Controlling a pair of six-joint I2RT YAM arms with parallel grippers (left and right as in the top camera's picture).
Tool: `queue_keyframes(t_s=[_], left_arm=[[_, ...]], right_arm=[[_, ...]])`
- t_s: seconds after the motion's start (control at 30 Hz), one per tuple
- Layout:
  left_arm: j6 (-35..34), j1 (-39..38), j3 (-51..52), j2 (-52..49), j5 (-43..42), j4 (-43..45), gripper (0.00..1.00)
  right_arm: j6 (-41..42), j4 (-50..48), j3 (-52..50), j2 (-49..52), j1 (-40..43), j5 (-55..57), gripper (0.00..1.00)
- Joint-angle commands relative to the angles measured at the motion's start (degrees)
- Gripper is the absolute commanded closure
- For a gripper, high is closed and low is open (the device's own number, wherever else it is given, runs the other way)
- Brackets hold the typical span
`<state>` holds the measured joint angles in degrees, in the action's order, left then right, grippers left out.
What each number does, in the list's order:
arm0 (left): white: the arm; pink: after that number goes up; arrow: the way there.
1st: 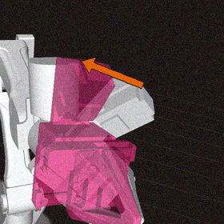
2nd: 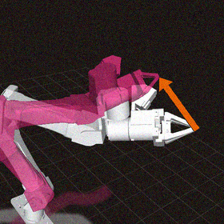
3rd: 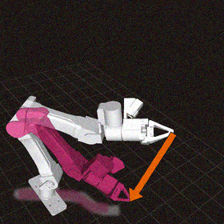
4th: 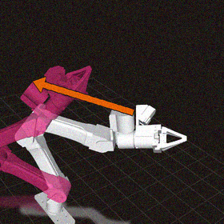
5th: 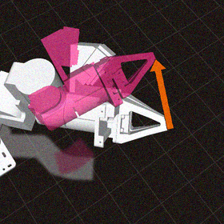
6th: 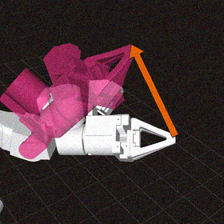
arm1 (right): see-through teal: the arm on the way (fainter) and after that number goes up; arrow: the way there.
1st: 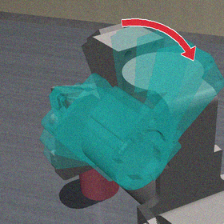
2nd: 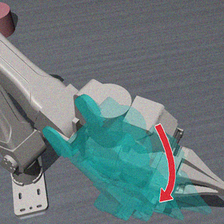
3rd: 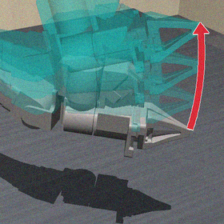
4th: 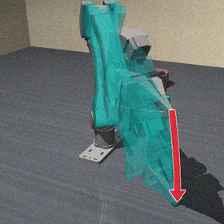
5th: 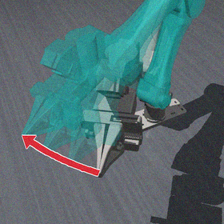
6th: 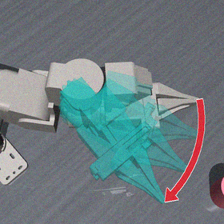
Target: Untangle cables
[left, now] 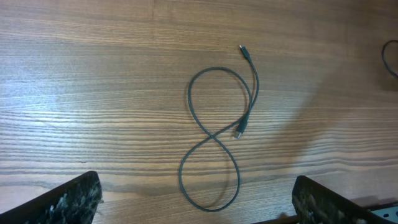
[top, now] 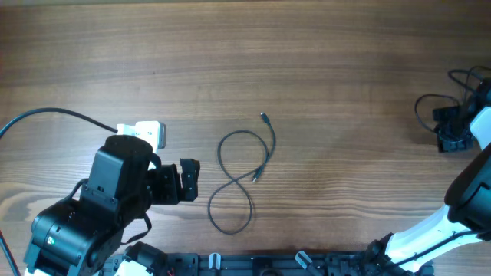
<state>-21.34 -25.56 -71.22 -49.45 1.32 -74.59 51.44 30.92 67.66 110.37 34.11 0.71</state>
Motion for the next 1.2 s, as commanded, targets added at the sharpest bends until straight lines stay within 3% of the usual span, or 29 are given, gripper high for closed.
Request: queue_keyframes(t_s=[0.0,0.23,0.37,0.47,0.5,0.57,0.6,0.63,0.9,1.07,1.17], left_arm=[[0.1,-0.1,0.0,0.2,-0.9,0.2,0.00],[0.1,-0.1,0.0,0.2,-0.9,0.2,0.00],[0.1,-0.1,0.0,0.2,-0.9,0.2,0.00],[0.1,-0.1,0.0,0.2,-0.9,0.2,0.00],[0.1,-0.1,0.0,0.2,-0.9,0.2,0.00],[0.1,-0.1,0.0,0.2,-0.9,0.2,0.00],[0.1,-0.1,0.0,0.2,-0.9,0.2,0.00],[0.1,-0.1,0.0,0.2,-0.9,0.2,0.00],[0.1,-0.1,0.0,0.2,-0.9,0.2,0.00],[0.1,-0.1,0.0,0.2,-0.9,0.9,0.00],[0.1,-0.1,0.0,0.2,-0.9,1.7,0.00]], right_arm=[[2.8,0.9,-0.7,1.2,-0.2,2.0,0.48],[2.5,-0.8,-0.7,6.3,-0.2,4.4,0.54],[-5.2,-6.9,-0.7,9.3,-0.2,3.5,0.53],[-5.2,-8.4,-0.7,9.4,-0.2,3.8,0.53],[-5.2,-8.4,-0.7,9.4,-0.2,4.4,0.57],[-5.4,-8.4,-0.7,9.4,-0.2,8.0,0.84],[-6.5,-8.5,-0.7,9.4,-0.1,9.3,0.92],[-6.7,-8.6,-0.7,9.3,-0.1,10.8,0.96],[-10.5,-14.4,1.1,9.3,6.3,12.9,0.96],[-6.3,-14.7,4.5,9.3,16.4,2.0,0.96],[-6.3,-15.5,5.2,9.3,21.6,-10.2,0.77]])
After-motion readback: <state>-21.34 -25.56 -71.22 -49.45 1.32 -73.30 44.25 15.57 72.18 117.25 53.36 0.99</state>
